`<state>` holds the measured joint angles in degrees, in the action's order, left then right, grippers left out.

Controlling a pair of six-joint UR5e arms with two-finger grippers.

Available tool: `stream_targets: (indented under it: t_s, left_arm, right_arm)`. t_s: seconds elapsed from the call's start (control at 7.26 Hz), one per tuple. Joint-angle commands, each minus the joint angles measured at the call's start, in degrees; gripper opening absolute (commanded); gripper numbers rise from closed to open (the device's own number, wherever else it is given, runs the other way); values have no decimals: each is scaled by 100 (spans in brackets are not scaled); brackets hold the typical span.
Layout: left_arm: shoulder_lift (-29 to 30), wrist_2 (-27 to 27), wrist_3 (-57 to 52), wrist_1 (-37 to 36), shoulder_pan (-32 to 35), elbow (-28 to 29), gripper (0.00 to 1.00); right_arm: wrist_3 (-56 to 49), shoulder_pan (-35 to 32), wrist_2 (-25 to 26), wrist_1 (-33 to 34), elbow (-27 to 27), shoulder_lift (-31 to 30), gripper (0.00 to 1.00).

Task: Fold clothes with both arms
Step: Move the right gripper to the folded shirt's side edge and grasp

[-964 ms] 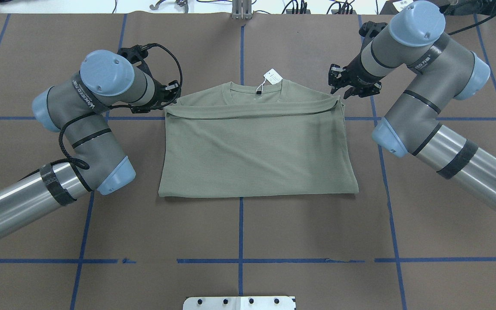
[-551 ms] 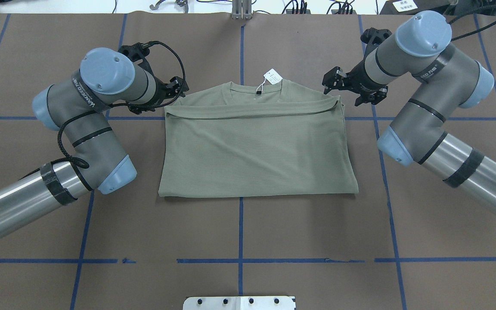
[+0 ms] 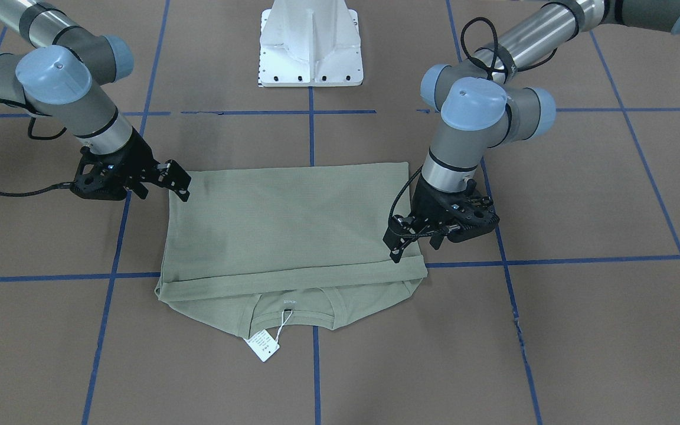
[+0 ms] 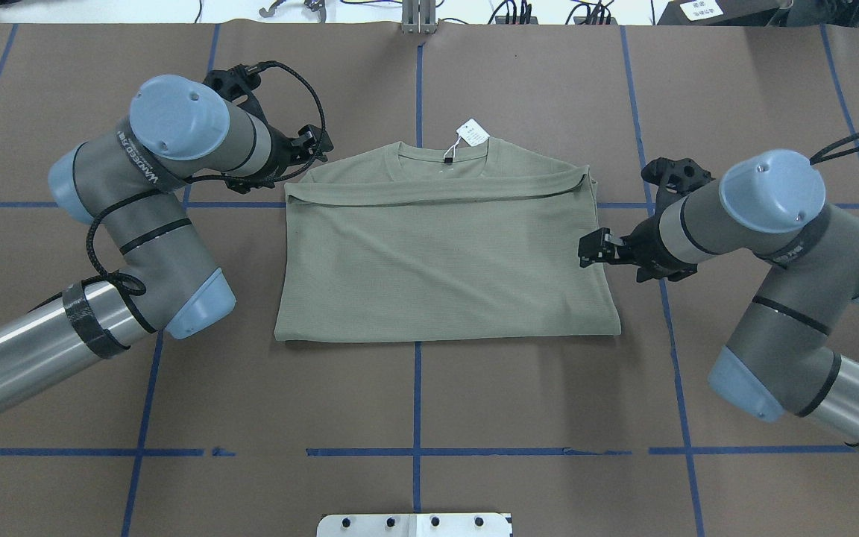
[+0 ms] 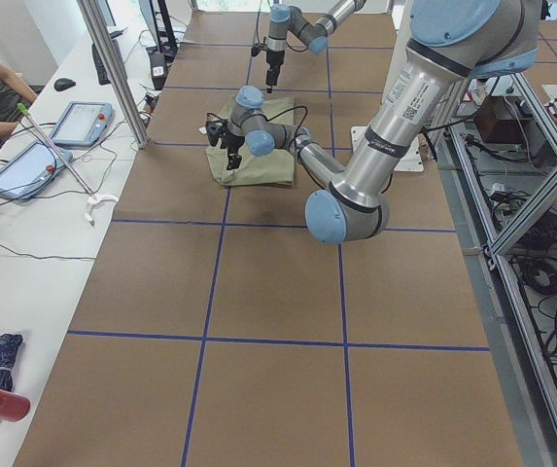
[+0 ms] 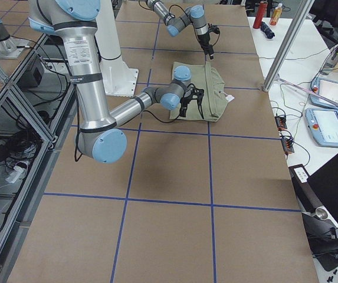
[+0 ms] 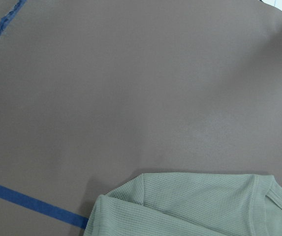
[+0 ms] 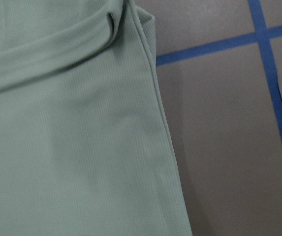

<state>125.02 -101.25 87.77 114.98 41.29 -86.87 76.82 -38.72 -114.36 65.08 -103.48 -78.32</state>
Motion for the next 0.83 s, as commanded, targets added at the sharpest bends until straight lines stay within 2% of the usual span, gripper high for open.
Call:
stream_targets:
  t_s: [0.0, 0.41, 0.55, 0.69]
  left_arm:
    - [-22, 0, 12, -2, 2, -111, 100]
    - [-22, 0, 21, -2, 2, -138, 100]
    - [-30, 0, 12, -2, 2, -138, 100]
    - [-31, 0, 21, -2, 2, -138, 100]
  right_arm:
    - [8, 382, 160, 5, -85, -228, 94]
    - [8, 567, 186, -4, -41, -263, 89]
    - [8, 602, 178, -4, -32, -255, 77]
    - [0, 603, 178, -4, -32, -246, 72]
